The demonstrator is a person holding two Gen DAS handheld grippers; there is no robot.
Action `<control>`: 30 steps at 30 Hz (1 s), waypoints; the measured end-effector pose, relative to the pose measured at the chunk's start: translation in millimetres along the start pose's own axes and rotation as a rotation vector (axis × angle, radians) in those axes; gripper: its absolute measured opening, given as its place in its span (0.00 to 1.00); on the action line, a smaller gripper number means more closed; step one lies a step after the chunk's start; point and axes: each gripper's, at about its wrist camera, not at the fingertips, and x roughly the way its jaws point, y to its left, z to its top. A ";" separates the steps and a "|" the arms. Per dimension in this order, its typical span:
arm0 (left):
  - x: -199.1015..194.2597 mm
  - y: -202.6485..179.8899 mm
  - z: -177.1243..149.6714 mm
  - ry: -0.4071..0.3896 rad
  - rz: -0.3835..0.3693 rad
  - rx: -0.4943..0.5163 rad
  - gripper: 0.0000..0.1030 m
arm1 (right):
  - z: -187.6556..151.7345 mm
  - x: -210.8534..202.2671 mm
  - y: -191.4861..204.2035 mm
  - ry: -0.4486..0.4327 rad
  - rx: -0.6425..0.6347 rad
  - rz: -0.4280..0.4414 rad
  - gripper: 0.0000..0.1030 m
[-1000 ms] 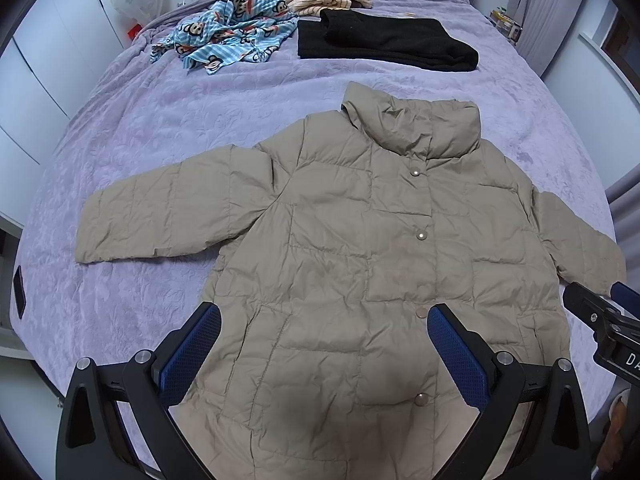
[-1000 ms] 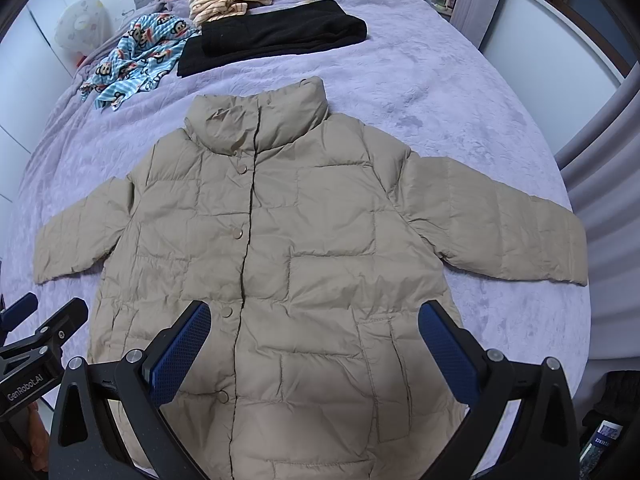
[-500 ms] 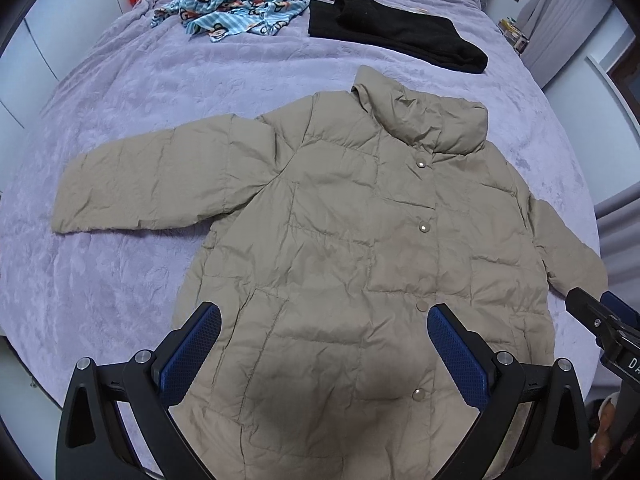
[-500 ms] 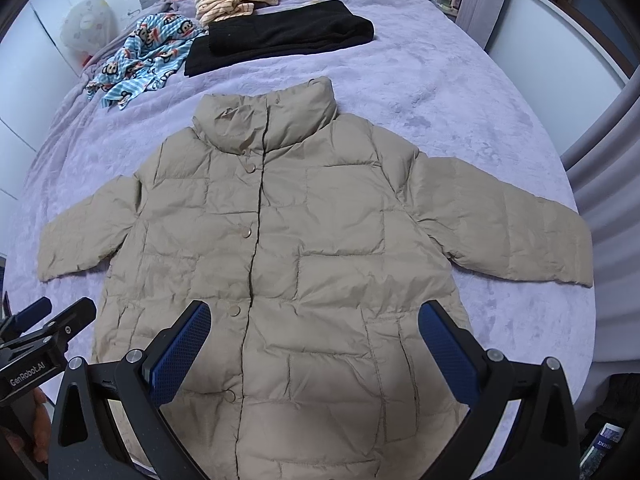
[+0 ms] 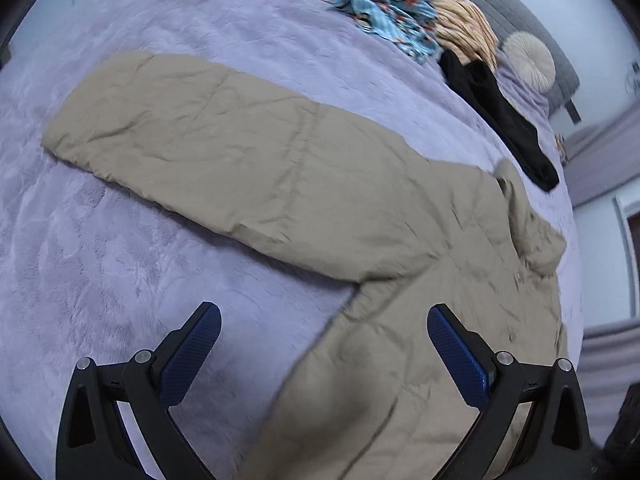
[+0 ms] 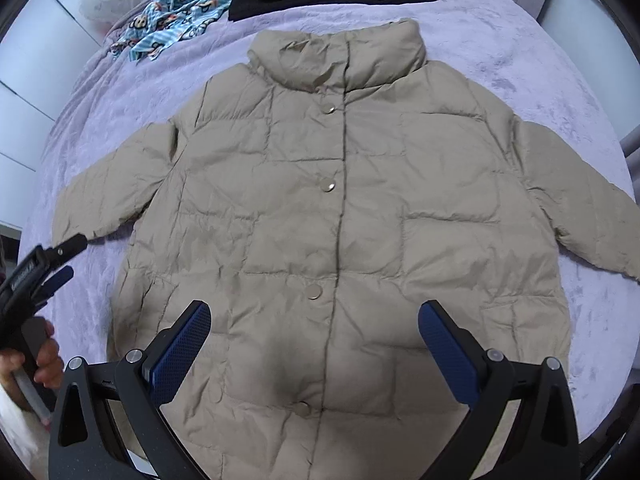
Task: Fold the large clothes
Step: 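Grasp the jacket sleeve with the left tool and lift it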
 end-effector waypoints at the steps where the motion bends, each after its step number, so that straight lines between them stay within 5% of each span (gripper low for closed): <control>1: 8.6 17.7 8.8 0.003 -0.022 -0.059 1.00 | -2.3 8.4 6.1 0.001 -0.007 0.006 1.00; 7: 43.1 90.3 57.0 -0.019 -0.113 -0.283 1.00 | -3.9 48.6 36.7 0.014 -0.027 0.037 1.00; 14: 55.5 99.4 126.3 -0.141 -0.025 -0.232 0.96 | 19.9 73.7 67.1 -0.040 -0.031 0.082 1.00; 15: 56.1 100.3 132.3 -0.151 0.003 -0.217 0.76 | 24.8 76.7 72.5 -0.045 -0.032 0.090 1.00; 16: 57.4 99.0 137.0 -0.152 0.051 -0.186 0.44 | 30.0 78.6 78.3 -0.053 -0.033 0.100 1.00; 18: 55.6 93.8 143.5 -0.151 0.087 -0.120 0.14 | 40.3 81.3 89.3 -0.071 -0.038 0.126 1.00; 19: 50.6 91.9 143.9 -0.155 0.070 -0.097 0.07 | 46.3 83.2 94.8 -0.085 -0.041 0.137 1.00; 22: 20.0 77.0 142.4 -0.212 0.094 0.000 0.07 | 64.6 89.9 110.2 -0.126 -0.020 0.186 0.98; 23: 7.9 69.5 141.6 -0.238 0.098 0.038 0.07 | 71.1 93.4 115.4 -0.139 -0.004 0.215 0.77; 24: -2.7 60.6 141.4 -0.261 0.094 0.074 0.07 | 77.3 98.6 120.8 -0.138 0.011 0.251 0.42; 25: -14.0 50.3 139.8 -0.282 0.087 0.109 0.07 | 84.0 107.6 126.1 -0.120 0.026 0.292 0.27; 26: -23.9 39.5 139.3 -0.302 0.076 0.145 0.07 | 91.1 118.2 130.9 -0.095 0.056 0.348 0.17; 30: -59.1 -8.4 129.3 -0.367 0.029 0.299 0.07 | 101.7 150.7 156.5 -0.059 0.088 0.463 0.16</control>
